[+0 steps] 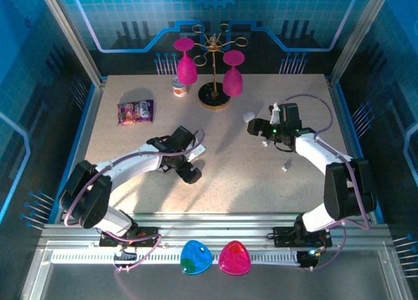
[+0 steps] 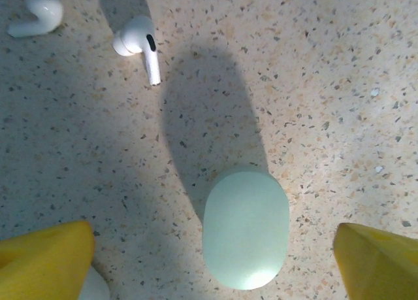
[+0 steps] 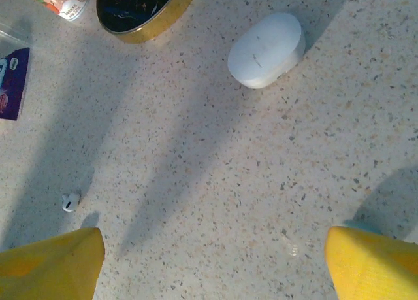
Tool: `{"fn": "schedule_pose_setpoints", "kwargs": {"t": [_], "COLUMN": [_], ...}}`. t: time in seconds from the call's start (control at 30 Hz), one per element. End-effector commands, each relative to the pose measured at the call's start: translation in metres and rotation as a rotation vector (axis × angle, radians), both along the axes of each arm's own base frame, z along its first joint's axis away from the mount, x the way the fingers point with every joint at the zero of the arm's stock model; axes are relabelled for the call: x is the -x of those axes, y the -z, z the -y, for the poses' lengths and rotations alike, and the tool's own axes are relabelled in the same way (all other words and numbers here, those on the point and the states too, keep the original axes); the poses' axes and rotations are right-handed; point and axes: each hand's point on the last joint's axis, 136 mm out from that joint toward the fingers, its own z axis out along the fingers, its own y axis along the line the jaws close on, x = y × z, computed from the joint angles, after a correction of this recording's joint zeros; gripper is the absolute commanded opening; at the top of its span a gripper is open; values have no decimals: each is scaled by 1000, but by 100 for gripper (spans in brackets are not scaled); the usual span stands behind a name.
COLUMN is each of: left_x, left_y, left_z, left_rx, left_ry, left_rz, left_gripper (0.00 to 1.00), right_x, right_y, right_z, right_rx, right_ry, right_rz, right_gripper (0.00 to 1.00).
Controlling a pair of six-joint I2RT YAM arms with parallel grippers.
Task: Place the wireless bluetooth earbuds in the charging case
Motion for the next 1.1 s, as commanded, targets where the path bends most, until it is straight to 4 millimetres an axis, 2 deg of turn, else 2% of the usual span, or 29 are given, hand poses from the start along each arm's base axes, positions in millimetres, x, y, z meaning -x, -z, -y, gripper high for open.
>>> {"fn": "schedule_pose_setpoints", "kwargs": {"t": [0.0, 0.23, 0.5, 0.53, 0.57, 0.63, 0.9, 1.07], "left_x": [5, 15, 26, 26, 27, 27, 29, 23], "left_y": [13, 32, 42, 45, 46, 47, 40, 19], "left_z": [-1, -1, -1, -2, -3, -3, -2, 8], "left_rx": [-22, -41, -52, -56, -60, -66, -58, 17], "left_ry": [6, -5, -8, -9, -8, -5, -5, 8], "left_rz": [-24, -88, -124, -127, -131, -137, -139, -77], "left_gripper": [90, 79, 72, 70, 68, 64, 41, 34], "right_x": [9, 9, 9, 9, 15, 16, 20, 30], "right_y": [-5, -10, -14, -13, -4, -4, -12, -24], "right_z": [-4, -2, 0, -1, 1, 1, 2, -1], "right_rx": [9, 9, 26, 27, 31, 30, 20, -24], "right_ry": [-34, -31, -31, -31, -31, -30, -18, -17], "right_rz": [16, 32, 46, 46, 23, 20, 27, 22], "right_gripper": [88, 88, 88, 88, 88, 88, 87, 87]}}
